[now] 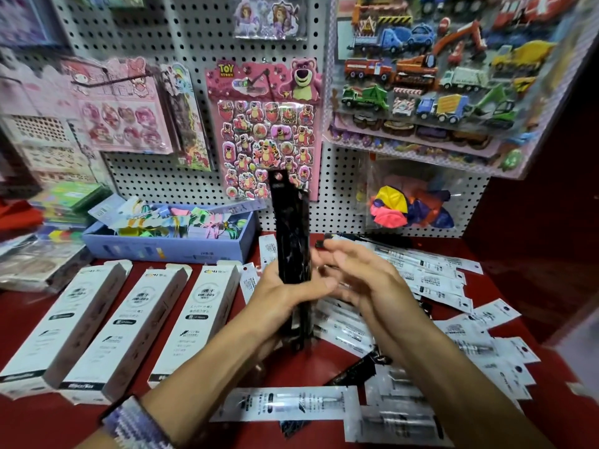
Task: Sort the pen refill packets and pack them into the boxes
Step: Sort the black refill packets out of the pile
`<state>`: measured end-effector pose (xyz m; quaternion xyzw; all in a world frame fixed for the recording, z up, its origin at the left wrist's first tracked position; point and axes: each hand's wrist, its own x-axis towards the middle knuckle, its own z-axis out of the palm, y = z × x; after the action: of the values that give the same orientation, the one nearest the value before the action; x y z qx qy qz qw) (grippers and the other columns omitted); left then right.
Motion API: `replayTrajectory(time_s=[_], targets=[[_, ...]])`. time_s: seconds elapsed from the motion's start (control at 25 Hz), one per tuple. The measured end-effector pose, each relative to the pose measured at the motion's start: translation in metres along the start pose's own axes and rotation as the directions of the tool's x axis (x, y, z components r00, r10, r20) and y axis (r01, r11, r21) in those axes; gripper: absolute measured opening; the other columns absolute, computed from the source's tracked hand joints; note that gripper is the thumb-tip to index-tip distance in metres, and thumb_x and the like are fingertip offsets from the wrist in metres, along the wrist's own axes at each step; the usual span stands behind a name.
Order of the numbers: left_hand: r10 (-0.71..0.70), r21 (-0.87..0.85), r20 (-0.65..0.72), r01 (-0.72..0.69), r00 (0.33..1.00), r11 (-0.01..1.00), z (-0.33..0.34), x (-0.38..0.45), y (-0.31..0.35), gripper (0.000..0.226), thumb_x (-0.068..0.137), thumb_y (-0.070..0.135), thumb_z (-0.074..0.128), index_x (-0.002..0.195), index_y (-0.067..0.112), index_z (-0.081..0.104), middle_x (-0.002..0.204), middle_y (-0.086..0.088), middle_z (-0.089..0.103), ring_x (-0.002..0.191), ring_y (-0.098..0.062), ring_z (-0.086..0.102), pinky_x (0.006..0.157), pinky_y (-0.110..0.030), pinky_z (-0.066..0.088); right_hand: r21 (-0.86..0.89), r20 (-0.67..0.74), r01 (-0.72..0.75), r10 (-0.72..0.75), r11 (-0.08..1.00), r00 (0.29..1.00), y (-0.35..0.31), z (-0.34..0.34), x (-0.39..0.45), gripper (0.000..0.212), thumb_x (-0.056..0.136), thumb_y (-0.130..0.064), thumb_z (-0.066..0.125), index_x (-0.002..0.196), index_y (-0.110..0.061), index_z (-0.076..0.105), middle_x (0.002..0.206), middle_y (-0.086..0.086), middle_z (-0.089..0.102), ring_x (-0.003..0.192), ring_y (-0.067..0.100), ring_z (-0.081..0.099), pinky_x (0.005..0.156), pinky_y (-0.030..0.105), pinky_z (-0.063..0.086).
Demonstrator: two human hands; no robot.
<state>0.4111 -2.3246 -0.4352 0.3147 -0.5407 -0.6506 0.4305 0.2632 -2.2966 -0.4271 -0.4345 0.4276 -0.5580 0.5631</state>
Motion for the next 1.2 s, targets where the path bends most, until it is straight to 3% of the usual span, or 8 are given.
replayTrajectory(time_s=[0.2,0.4,0.6,0.72,0.88,0.96,1.04,1.2], targets=[[0.071,0.179,-0.035,-0.063,0.997,0.982,-0.007,0.003,-0.018,0.036,0.069,-0.014,0.076,0.094,0.006,0.059,0.074,-0.014,0.061,0.073,-0.025,0.059,0.08,-0.043,0.052,-0.137,0.066,-0.01,0.02,0.991,0.998,0.006,-0.006,0.004,0.075,0.057,0.001,0.057,0.127,-0.026,0.055,0.128,0.002,0.064,0.124,0.018,0.058,0.1,0.037,0.051],[0.224,0.21,-0.121,-0.196,0.967,0.958,-0.002,0.003,-0.022,0.02,0.077,-0.006,0.075,0.084,0.008,0.063,0.074,-0.003,0.068,0.072,-0.016,0.065,0.071,-0.024,0.052,-0.09,0.102,-0.02,0.029,0.996,0.994,0.01,-0.004,0.008,0.082,0.052,0.003,0.05,0.128,-0.028,0.056,0.13,0.005,0.062,0.125,0.022,0.057,0.095,0.04,0.052],[0.116,0.259,0.019,-0.117,0.993,0.959,0.002,0.002,-0.038,0.018,0.077,-0.003,0.077,0.09,-0.001,0.066,0.08,-0.012,0.07,0.07,-0.024,0.067,0.066,-0.034,0.056,-0.029,0.108,-0.034,0.037,0.999,0.993,0.011,0.001,0.003,0.08,0.049,0.008,0.041,0.124,-0.017,0.058,0.1,0.013,0.063,0.066,0.023,0.055,0.054,0.034,0.035],[0.22,0.175,-0.063,-0.206,0.974,0.963,0.001,0.008,-0.031,0.02,0.071,-0.006,0.078,0.081,0.007,0.068,0.073,0.0,0.07,0.065,-0.011,0.063,0.062,-0.024,0.053,0.103,0.127,-0.048,0.034,0.993,0.991,0.008,0.0,0.005,0.084,0.048,0.01,0.037,0.128,-0.013,0.054,0.11,0.014,0.067,0.088,0.022,0.066,0.067,0.031,0.049],[0.125,0.26,0.053,-0.134,0.991,0.956,-0.004,0.005,-0.034,0.023,0.071,-0.01,0.078,0.085,0.006,0.068,0.08,-0.006,0.071,0.074,-0.015,0.065,0.073,-0.031,0.053,-0.016,0.11,-0.086,0.088,0.996,0.99,0.019,0.0,0.007,0.09,0.045,0.01,0.038,0.131,-0.013,0.053,0.116,0.011,0.067,0.093,0.022,0.066,0.059,0.027,0.047],[0.135,0.25,-0.027,-0.124,0.99,0.96,-0.008,0.008,-0.036,0.018,0.074,-0.008,0.077,0.082,0.006,0.07,0.079,-0.007,0.072,0.073,-0.015,0.067,0.07,-0.029,0.054,-0.031,0.101,-0.104,0.106,0.994,0.989,0.021,0.0,0.008,0.092,0.045,0.01,0.038,0.133,-0.012,0.052,0.129,0.012,0.063,0.114,0.02,0.064,0.086,0.043,0.051],[0.131,0.206,-0.061,-0.116,0.989,0.972,-0.012,0.008,-0.036,0.017,0.074,-0.005,0.078,0.079,0.01,0.071,0.079,-0.006,0.072,0.073,-0.016,0.067,0.071,-0.029,0.055,0.004,0.111,-0.093,0.092,0.996,0.99,0.019,-0.001,0.008,0.088,0.046,0.01,0.039,0.129,-0.013,0.056,0.128,0.013,0.064,0.118,0.02,0.063,0.099,0.047,0.048],[-0.007,0.385,0.107,-0.035,0.994,0.922,-0.009,0.0,-0.04,0.014,0.072,-0.009,0.077,0.074,0.001,0.067,0.069,-0.002,0.068,0.065,-0.013,0.063,0.067,-0.027,0.053,-0.177,0.157,-0.099,0.127,0.979,0.979,0.017,0.002,0.0,0.044,0.067,0.01,0.057,0.105,-0.011,0.065,0.089,0.014,0.065,0.078,0.028,0.06,0.064,0.034,0.048]])
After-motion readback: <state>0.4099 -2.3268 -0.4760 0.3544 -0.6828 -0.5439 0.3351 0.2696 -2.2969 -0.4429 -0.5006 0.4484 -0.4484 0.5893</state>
